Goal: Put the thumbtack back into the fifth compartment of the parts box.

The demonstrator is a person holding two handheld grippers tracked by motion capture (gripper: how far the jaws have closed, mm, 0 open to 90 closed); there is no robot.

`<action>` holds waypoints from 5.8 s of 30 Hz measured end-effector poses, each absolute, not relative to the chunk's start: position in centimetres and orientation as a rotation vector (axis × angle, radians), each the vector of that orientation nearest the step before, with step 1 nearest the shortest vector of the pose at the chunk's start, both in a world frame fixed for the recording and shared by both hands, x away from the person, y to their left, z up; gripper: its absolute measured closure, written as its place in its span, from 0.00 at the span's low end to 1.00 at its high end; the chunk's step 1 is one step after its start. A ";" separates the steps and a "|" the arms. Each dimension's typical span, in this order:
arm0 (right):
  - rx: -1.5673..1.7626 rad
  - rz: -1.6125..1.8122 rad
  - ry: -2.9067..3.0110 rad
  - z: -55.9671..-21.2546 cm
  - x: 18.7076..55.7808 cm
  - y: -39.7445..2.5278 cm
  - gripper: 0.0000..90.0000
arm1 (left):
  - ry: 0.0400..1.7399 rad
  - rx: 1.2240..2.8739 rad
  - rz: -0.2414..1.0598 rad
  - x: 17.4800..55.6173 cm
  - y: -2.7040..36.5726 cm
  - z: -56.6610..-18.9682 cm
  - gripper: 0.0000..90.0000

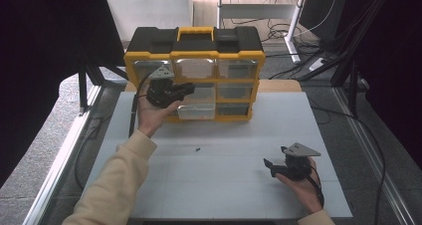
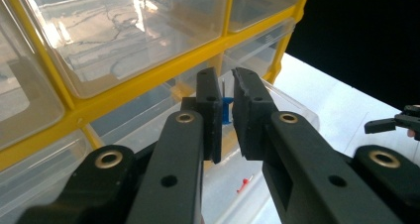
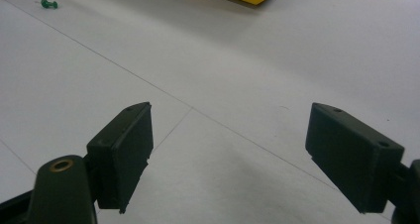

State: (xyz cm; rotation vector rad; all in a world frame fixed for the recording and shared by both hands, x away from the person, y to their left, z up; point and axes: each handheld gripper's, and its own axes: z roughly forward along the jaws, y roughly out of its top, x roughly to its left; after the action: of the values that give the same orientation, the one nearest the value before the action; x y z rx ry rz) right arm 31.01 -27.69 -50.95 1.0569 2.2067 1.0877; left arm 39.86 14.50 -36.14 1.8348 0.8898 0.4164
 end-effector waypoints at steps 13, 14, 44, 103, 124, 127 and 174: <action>1.055 1.093 2.212 -51.0 31.0 -27.8 0.21 | 0.910 1.845 0.441 39.7 14.0 -36.6 0.45; 1.055 1.093 2.212 -51.0 31.0 -27.8 0.21 | 0.902 1.847 0.442 39.4 14.1 -36.5 0.39; 1.048 1.085 2.206 -51.0 31.0 -27.6 0.21 | 0.886 1.996 0.354 31.2 17.4 -41.9 0.25; 1.050 1.076 2.207 -51.1 31.0 -27.6 0.21 | 0.898 2.339 0.157 37.1 10.4 -52.2 0.44; 1.051 1.075 2.198 -51.0 31.0 -27.7 0.21 | 0.870 2.376 0.207 36.6 9.8 -52.7 0.91; 1.054 1.075 2.196 -51.0 31.0 -27.7 0.21 | 0.866 2.376 0.221 36.4 9.8 -52.7 0.91; 1.054 1.076 2.194 -51.0 31.0 -27.7 0.21 | 0.862 1.920 0.287 30.6 17.0 -44.6 0.92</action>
State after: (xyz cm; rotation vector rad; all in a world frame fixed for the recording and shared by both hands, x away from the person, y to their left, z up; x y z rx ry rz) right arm 30.96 -27.66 -50.98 1.0543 2.1938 1.0762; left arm 30.65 16.97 -44.61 1.9198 0.8616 0.2872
